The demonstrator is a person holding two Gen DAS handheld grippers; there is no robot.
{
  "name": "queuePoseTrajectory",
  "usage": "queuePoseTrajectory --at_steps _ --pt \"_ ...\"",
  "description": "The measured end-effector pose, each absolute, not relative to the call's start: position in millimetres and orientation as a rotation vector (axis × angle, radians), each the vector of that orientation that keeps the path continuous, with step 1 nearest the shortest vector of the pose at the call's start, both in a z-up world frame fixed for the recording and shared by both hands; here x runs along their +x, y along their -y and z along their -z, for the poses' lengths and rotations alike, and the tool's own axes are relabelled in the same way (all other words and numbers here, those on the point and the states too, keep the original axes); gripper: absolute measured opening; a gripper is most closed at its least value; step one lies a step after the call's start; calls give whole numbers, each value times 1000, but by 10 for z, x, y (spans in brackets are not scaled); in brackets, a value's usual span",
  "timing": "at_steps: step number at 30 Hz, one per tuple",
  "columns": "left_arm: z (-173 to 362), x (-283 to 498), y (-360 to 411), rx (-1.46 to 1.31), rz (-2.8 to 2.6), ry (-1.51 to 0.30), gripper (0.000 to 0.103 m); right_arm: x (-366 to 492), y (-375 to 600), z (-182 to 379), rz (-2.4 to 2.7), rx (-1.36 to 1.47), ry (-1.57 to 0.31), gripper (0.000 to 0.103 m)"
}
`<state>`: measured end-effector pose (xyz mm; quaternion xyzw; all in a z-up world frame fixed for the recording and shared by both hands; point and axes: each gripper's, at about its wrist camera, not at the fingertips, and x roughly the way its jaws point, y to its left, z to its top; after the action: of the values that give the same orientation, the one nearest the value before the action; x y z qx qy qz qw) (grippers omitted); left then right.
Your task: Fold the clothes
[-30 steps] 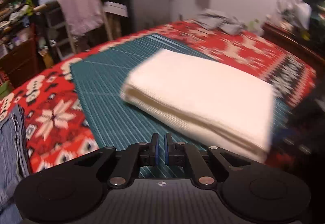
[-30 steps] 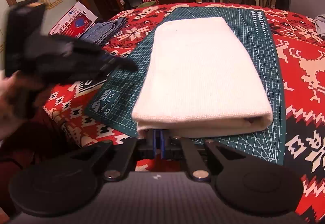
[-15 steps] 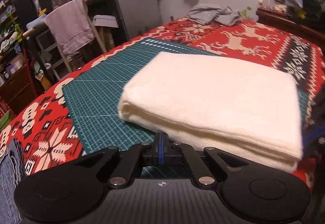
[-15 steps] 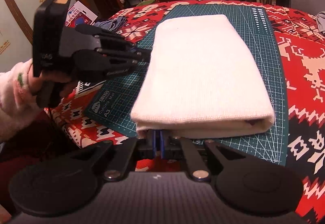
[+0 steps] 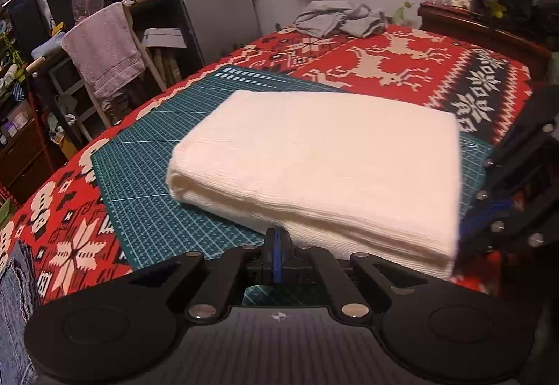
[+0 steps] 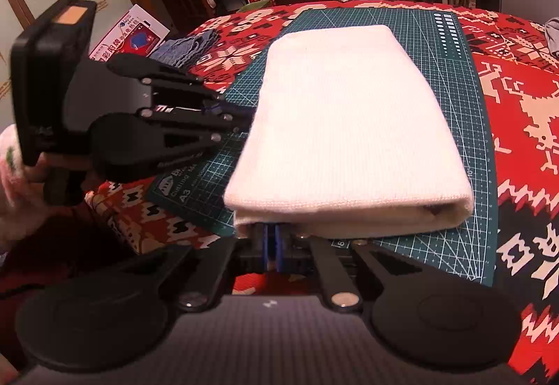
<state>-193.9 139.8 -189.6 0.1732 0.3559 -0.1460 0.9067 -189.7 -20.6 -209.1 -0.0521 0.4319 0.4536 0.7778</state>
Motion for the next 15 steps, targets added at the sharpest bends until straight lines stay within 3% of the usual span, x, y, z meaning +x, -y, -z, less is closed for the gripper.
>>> queuePoseTrajectory --at_steps 15 --pt "1864 -2215 -1201 318 345 -752 0 -1907 215 2097 -982 -107 -927 4"
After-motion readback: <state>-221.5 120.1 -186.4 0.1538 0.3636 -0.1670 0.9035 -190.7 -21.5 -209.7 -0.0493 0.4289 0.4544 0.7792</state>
